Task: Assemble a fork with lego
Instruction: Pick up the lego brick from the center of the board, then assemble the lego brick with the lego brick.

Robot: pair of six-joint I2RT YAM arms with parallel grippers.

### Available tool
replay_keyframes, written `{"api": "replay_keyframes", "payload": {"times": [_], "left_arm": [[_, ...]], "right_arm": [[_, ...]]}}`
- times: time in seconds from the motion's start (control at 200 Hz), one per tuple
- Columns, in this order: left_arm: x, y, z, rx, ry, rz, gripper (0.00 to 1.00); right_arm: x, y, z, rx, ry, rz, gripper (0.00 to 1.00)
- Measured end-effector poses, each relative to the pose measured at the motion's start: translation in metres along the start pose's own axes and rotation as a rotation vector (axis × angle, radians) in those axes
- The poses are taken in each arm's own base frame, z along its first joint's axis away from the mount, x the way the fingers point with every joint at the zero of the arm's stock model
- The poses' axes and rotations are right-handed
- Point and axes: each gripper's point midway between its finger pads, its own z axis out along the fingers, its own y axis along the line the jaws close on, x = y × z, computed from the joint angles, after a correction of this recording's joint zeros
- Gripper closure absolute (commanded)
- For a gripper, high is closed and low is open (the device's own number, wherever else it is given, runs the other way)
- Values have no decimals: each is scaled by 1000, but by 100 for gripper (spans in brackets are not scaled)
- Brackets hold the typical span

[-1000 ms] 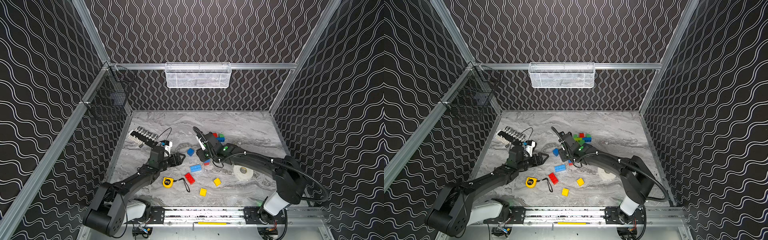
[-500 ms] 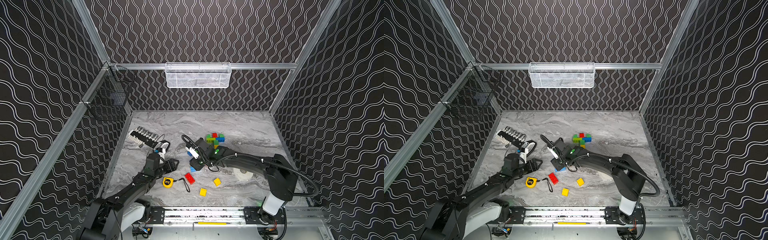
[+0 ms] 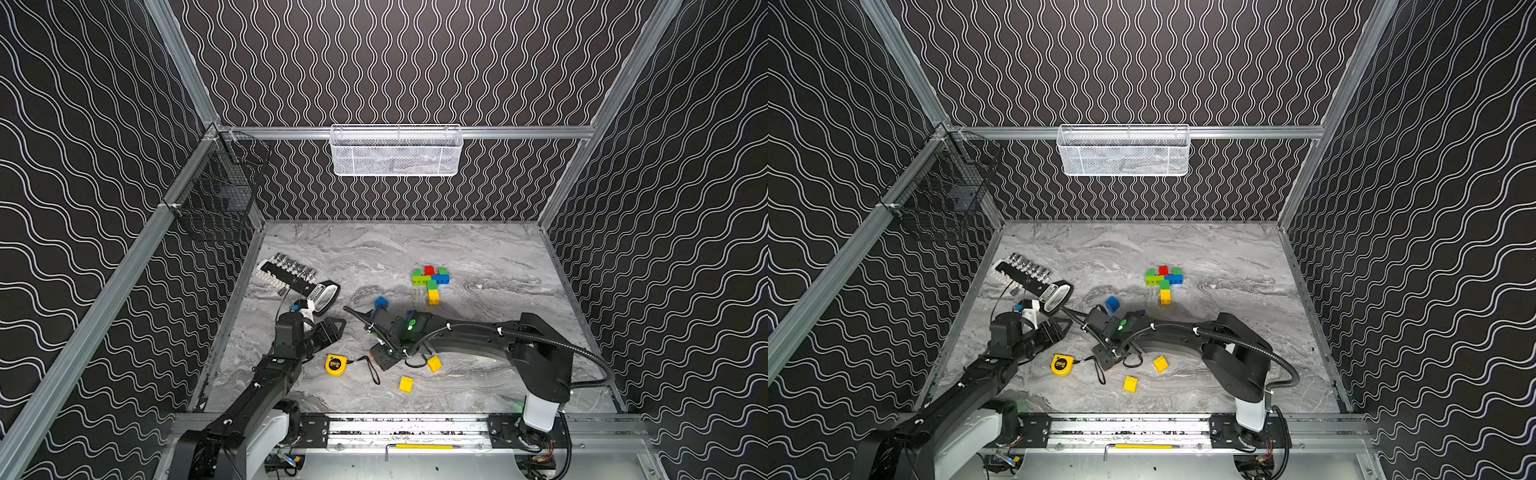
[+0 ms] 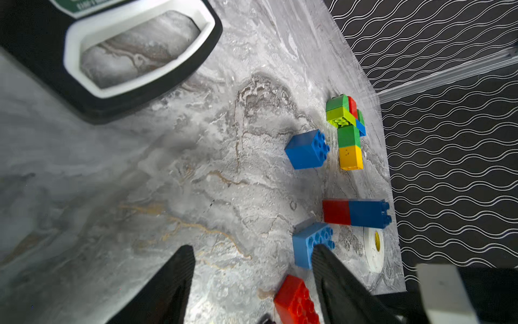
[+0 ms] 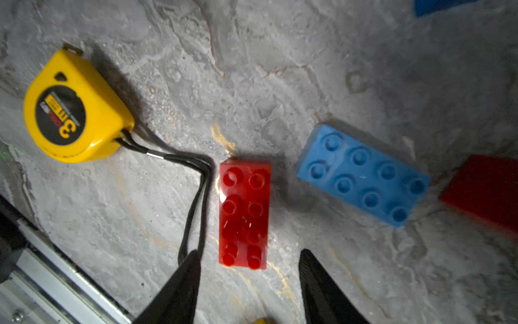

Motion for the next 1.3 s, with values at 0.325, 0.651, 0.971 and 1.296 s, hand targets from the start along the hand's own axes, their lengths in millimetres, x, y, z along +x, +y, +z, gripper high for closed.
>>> {"api": "replay_keyframes", "payload": {"times": [0.325,0.651,0.971,1.296], "left_arm": [[-1,-2,1,16,9,-5,29],[1,-2,2,19,20,-7,29],[0,-3,2,20,20,0,29],[-16,-33,7,67,17,92,28]], "right_arm": [[11,-1,20,24,75,36,52],[9,0,22,25,78,37,60],[8,1,23,25,78,41,71],[-30,-22,-58,-5,-147,101,84]]}}
